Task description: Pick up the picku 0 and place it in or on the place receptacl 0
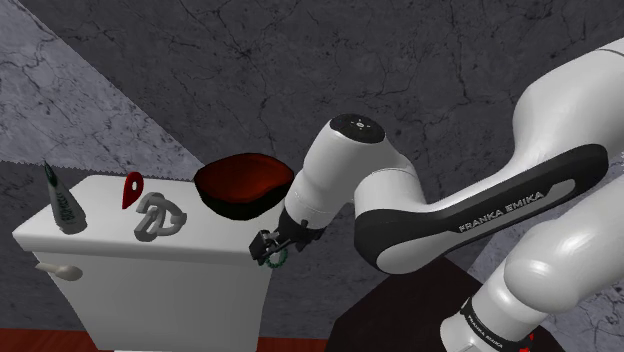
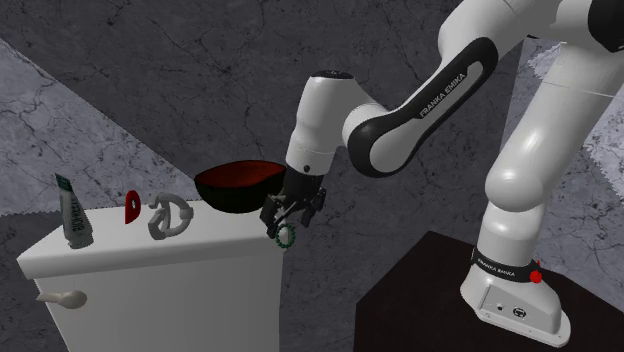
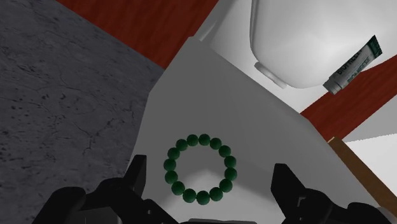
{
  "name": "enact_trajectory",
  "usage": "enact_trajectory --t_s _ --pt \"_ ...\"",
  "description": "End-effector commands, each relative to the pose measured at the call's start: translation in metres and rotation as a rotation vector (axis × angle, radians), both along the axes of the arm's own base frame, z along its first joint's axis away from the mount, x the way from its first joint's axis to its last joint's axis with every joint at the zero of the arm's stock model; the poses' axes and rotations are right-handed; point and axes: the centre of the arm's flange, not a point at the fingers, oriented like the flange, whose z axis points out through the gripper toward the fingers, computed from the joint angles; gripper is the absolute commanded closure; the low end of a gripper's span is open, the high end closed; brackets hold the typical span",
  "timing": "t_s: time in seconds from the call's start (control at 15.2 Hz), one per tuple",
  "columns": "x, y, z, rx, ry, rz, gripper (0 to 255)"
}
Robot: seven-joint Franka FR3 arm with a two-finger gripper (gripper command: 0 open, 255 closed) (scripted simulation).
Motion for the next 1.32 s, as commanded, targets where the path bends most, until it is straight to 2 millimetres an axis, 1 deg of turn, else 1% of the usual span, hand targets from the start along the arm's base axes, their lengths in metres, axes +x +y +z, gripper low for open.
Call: enact_trajectory --t_s 0.0,0.07,0.13,0.73,0.79,0.86,0.92,1.25 --pt "0.0 0.0 0.0 0.0 0.0 0.0 0" --pt "0.0 0.0 0.0 0.0 0.0 0.0 0" --pt "0.0 0.0 0.0 0.0 0.0 0.0 255" --pt "0.0 0.0 0.0 0.0 0.0 0.0 255" --pt "0.0 0.0 0.0 0.0 0.0 0.0 0" --pt "0.041 -0.006 0.017 0.002 0.225 0.032 0" --pt "0.077 -0.01 0.024 0.004 0.413 0.058 0" --pt "0.074 -0.008 -0.002 0.004 0.413 0.058 0"
